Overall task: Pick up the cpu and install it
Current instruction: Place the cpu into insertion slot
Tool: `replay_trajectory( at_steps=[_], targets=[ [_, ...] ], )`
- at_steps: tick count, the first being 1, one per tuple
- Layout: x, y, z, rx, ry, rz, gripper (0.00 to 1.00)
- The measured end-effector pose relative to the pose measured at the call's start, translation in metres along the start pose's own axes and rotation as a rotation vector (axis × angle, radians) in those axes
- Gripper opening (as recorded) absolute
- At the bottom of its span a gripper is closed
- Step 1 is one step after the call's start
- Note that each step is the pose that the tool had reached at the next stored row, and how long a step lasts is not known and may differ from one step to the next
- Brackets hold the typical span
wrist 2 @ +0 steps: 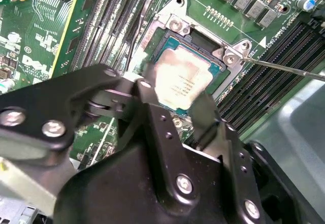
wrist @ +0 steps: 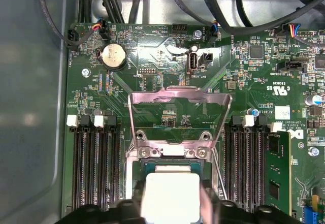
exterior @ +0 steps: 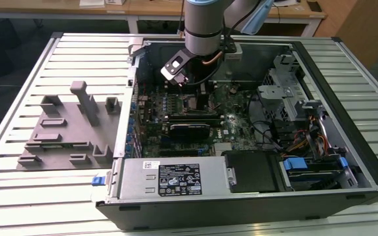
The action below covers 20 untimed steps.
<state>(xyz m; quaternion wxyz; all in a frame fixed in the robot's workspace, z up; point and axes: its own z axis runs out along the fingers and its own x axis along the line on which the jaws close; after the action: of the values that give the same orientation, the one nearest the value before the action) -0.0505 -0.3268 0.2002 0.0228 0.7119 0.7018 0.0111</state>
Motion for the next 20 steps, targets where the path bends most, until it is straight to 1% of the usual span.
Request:
replay_trajectory(
  at_steps=[1,4,5,6,7,10,16,20],
  targets=[
    [0.0000,0.0000,0.0000,0.0000,0.0000,0.000,0.53],
    [0.0000,0.0000,-0.0001,0.0000,0.0000,0.000,0.35],
    [0.0000,0.0000,0.0000,0.0000,0.0000,0.000,0.35],
    [0.0000,0.0000,-0.0001,0.0000,0.0000,0.000,0.29],
    [0.0000,0.0000,-0.0001,0.0000,0.0000,0.000,0.29],
    [0.0000,0.0000,-0.0001,0.0000,0.0000,0.000,0.11],
    [0.0000,-0.0001,-0.0002,0.0000,0.0000,0.000,0.11],
    [0.0000,-0.0021,-0.0002,0.0000,0.0001,0.000,0.11]
  ],
)
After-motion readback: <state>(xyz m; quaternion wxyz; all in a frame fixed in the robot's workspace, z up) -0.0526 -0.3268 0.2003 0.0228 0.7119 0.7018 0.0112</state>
